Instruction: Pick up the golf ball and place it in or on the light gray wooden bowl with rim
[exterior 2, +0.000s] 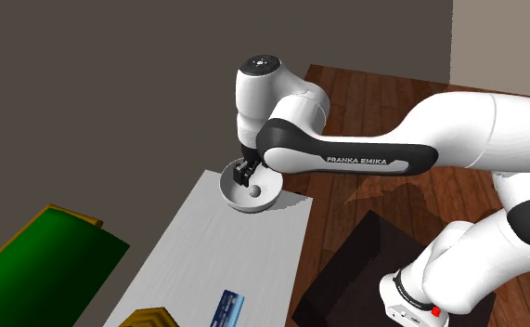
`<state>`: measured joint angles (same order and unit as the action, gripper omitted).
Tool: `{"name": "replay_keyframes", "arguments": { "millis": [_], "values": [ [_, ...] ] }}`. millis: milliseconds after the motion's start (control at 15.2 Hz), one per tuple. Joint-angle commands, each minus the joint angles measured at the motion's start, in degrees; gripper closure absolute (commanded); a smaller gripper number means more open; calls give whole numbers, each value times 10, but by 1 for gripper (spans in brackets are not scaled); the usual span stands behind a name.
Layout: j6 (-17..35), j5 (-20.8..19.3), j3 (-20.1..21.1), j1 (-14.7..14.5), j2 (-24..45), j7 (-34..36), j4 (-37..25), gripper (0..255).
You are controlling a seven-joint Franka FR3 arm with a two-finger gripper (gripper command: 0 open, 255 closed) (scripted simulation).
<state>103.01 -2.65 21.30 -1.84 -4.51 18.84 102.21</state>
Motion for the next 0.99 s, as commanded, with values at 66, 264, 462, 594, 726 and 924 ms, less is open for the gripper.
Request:
{"name": "replay_keyframes", "arguments": {
  "millis": [66, 264, 462, 594, 726, 924],
  "values": [
    [0, 0, 0, 0, 0, 0, 0, 0],
    [-39, 0, 1, -1, 1, 0, -40, 0],
    [-74, -1, 2, -2, 5, 1, -79, 0],
    [-74, -1, 2, -2, 5, 1, -79, 0],
    [-74, -1, 2, -2, 5, 1, -79, 0],
    [-74, -1, 2, -2, 5, 1, -79, 0]
  ]
}}
